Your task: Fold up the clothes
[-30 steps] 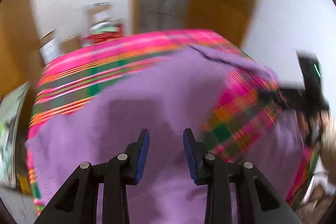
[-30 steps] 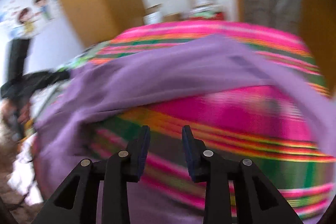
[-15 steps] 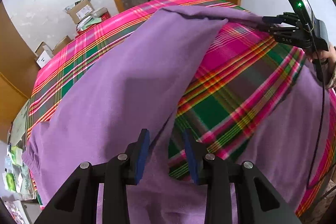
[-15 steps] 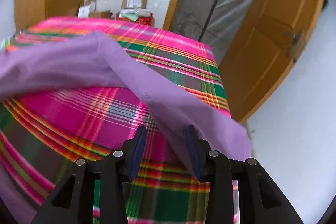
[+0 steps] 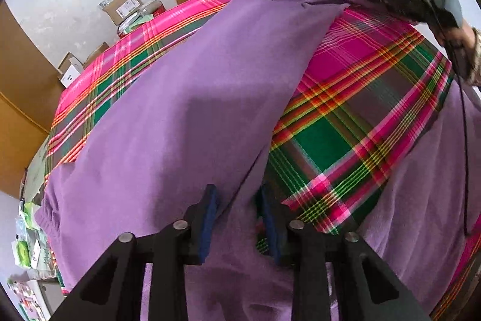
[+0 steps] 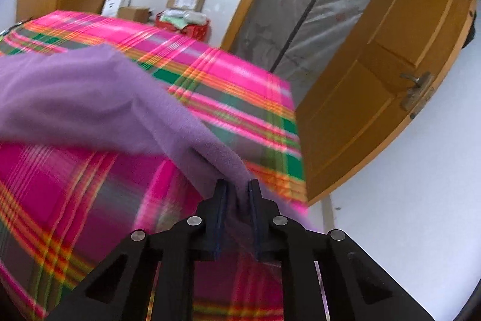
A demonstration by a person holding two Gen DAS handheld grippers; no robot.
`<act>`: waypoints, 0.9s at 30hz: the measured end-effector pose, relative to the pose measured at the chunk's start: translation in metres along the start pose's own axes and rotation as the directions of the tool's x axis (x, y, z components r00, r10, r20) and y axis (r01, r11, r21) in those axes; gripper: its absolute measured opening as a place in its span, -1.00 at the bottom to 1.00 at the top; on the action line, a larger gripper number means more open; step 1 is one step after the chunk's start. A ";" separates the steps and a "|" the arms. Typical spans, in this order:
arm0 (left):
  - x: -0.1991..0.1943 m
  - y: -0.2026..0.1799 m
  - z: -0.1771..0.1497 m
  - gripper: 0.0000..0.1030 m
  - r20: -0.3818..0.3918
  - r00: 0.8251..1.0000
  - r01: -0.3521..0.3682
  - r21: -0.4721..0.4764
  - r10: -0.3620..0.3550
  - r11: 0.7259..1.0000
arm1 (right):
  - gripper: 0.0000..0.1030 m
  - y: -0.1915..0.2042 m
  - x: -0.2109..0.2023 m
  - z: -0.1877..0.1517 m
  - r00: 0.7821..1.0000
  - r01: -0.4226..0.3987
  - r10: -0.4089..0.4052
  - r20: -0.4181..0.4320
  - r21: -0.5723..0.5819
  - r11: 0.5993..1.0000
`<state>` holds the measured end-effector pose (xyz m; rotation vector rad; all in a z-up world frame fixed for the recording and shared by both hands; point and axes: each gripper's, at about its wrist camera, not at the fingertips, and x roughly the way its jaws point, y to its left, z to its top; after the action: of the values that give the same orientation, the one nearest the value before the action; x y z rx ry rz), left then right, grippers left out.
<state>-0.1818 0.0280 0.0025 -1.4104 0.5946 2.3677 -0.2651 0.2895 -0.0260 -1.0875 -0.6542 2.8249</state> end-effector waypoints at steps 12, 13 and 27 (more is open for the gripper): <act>-0.015 0.008 -0.002 -0.86 0.057 0.998 0.036 -0.035 -0.034 0.999 | -0.58 -0.037 0.033 0.032 0.999 -0.027 0.033 -0.024 0.194 0.981; -0.018 0.009 -0.002 -0.87 0.067 0.997 0.043 -0.038 -0.040 0.998 | -0.55 -0.042 0.032 0.031 0.998 -0.051 0.058 -0.020 0.239 0.970; -0.054 0.042 -0.008 -0.91 0.244 0.965 0.150 -0.198 -0.099 0.969 | -0.47 -0.032 0.014 -0.010 0.804 -0.513 0.586 0.099 0.614 0.600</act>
<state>-0.1703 -0.0158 0.0549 -1.1865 0.1853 2.5038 -0.2729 0.3254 -0.0286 -1.4562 0.7457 2.9948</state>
